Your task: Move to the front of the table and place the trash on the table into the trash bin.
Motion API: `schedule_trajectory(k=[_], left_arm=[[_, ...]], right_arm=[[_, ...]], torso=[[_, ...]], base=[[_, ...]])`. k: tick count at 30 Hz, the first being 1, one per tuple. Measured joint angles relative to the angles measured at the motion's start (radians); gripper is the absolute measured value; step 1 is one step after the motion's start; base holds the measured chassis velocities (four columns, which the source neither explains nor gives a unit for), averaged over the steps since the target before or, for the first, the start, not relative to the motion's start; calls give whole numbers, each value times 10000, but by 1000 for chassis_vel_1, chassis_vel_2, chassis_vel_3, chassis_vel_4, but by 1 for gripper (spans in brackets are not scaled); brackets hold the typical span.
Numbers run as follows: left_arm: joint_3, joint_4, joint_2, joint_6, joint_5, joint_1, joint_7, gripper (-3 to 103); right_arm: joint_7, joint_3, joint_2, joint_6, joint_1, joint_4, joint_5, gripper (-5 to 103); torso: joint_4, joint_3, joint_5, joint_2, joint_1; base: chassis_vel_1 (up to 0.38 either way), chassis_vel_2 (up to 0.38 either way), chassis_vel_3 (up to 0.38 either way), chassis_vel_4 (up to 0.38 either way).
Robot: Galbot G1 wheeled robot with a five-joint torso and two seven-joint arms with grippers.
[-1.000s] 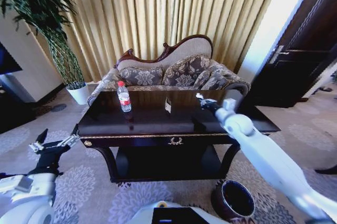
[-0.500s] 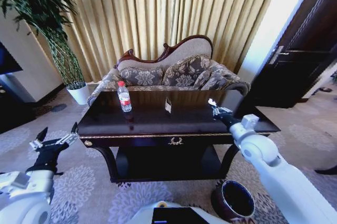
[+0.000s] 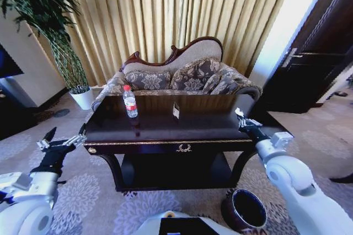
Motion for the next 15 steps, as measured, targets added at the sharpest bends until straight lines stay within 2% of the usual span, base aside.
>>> schedule_trajectory(k=[15], left_arm=[[114,-134,71,42,-54,15,39,100]], right_arm=[[-18,114,54,-5,-154,242,-28,1]], torso=[[0,1,0,0,1]], base=[[0,0,0,0]])
